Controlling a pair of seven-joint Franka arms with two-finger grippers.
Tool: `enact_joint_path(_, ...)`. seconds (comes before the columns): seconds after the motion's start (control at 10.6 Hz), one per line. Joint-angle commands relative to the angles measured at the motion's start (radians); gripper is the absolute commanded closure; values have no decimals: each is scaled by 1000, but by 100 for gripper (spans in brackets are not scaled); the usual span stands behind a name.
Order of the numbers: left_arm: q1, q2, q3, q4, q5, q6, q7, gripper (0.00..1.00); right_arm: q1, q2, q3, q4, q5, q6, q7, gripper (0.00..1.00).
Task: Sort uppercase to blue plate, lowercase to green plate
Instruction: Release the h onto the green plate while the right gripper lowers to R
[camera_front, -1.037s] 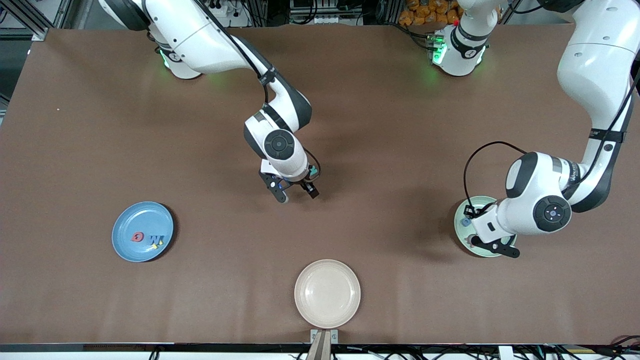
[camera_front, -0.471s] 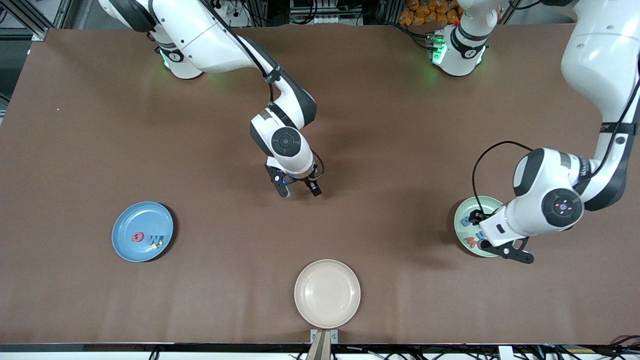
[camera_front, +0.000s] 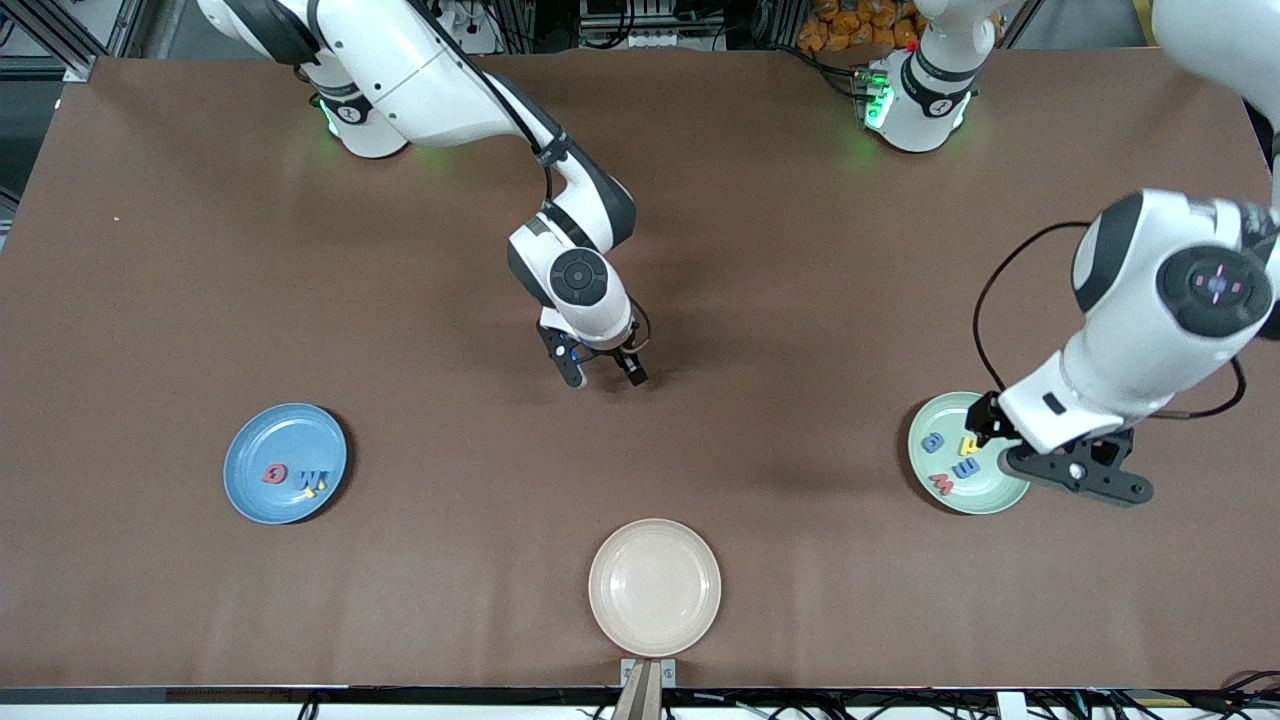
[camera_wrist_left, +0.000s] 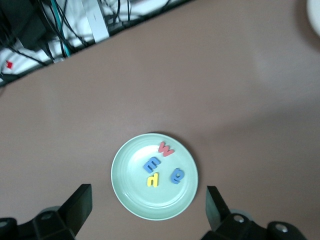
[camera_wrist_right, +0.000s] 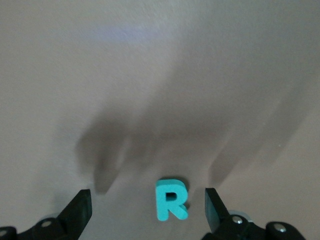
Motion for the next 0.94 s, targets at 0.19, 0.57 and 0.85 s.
enact_joint_path(0.19, 14, -106, 2, -19, -97, -107, -5, 0, 26, -28, -1, -65, -66, 13, 25, 0)
enact_joint_path(0.57, 17, -132, 1, 45, -141, -229, -40, 0, 20, -42, -1, -79, -118, 15, 67, 0)
enact_joint_path(0.85, 17, -152, -1, 74, -162, -311, -64, 0, 20, -47, -1, -74, -118, 15, 78, 0)
